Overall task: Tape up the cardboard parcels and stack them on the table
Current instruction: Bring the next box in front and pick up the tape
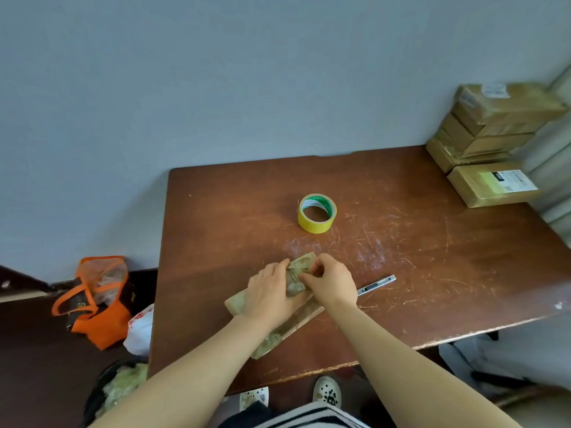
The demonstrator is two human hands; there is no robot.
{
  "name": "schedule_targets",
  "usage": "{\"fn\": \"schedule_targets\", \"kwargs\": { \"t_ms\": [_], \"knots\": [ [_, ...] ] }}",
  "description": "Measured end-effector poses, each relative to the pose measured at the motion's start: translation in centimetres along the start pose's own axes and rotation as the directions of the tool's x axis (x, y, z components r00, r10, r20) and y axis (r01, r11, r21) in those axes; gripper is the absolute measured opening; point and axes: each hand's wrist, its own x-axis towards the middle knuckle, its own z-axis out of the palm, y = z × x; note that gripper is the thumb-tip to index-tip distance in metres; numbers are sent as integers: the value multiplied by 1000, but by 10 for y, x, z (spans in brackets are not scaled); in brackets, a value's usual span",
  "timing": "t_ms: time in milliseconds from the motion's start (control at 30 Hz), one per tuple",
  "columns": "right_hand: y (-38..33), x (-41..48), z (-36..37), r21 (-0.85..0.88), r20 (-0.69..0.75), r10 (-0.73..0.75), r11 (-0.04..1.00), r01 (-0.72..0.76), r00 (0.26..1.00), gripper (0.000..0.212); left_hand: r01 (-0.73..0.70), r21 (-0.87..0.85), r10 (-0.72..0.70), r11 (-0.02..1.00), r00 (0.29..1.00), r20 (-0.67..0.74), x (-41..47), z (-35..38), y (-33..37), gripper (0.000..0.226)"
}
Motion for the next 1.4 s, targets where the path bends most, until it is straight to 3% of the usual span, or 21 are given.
{"fn": "schedule_targets", "kwargs": {
  "t_ms": [100, 300, 567, 667, 733, 900, 1067, 1167, 1300, 1400],
  "knots": [
    [0, 3, -2, 65, 9, 23, 998, -24, 1000, 16, 39, -32, -40, 999, 999, -32, 4, 0, 0, 74],
    [-3, 11, -2, 70, -5, 102, 992, -101, 995, 9, 114, -76, -114, 990, 993, 6, 9, 1, 2, 72],
    [7, 12, -1, 85, -26, -13, 996, 15, 1000, 13, 254, -152, -263, 955, 964, -45, 12, -3, 13, 36],
    [12, 16, -2, 145, -72, 65, 988, -54, 995, 37, 287, -167, -295, 943, 955, -25, 15, -3, 15, 36],
    [15, 19, -2, 222, 5, 164, 962, -161, 987, 46, 316, -185, -321, 931, 947, -1, 17, -4, 17, 38],
    [22, 26, 1, 449, 135, 157, 871, -202, 978, 28, 402, -162, -403, 901, 915, 30, 23, -6, 23, 57],
    [29, 24, 4, 468, 111, 86, 874, -129, 990, 13, 377, -26, -376, 926, 926, 41, 24, -1, 26, 43],
    [29, 24, 7, 330, 93, 42, 941, -70, 995, 29, 376, -32, -375, 926, 926, 50, 24, -1, 25, 39],
    [31, 24, 10, 340, 75, 18, 939, -42, 997, 23, 369, -24, -368, 929, 929, 44, 22, 0, 26, 47],
    [31, 27, 11, 250, 94, -16, 968, -8, 995, 32, 359, -37, -358, 933, 933, 28, 21, 1, 26, 44]
  ]
}}
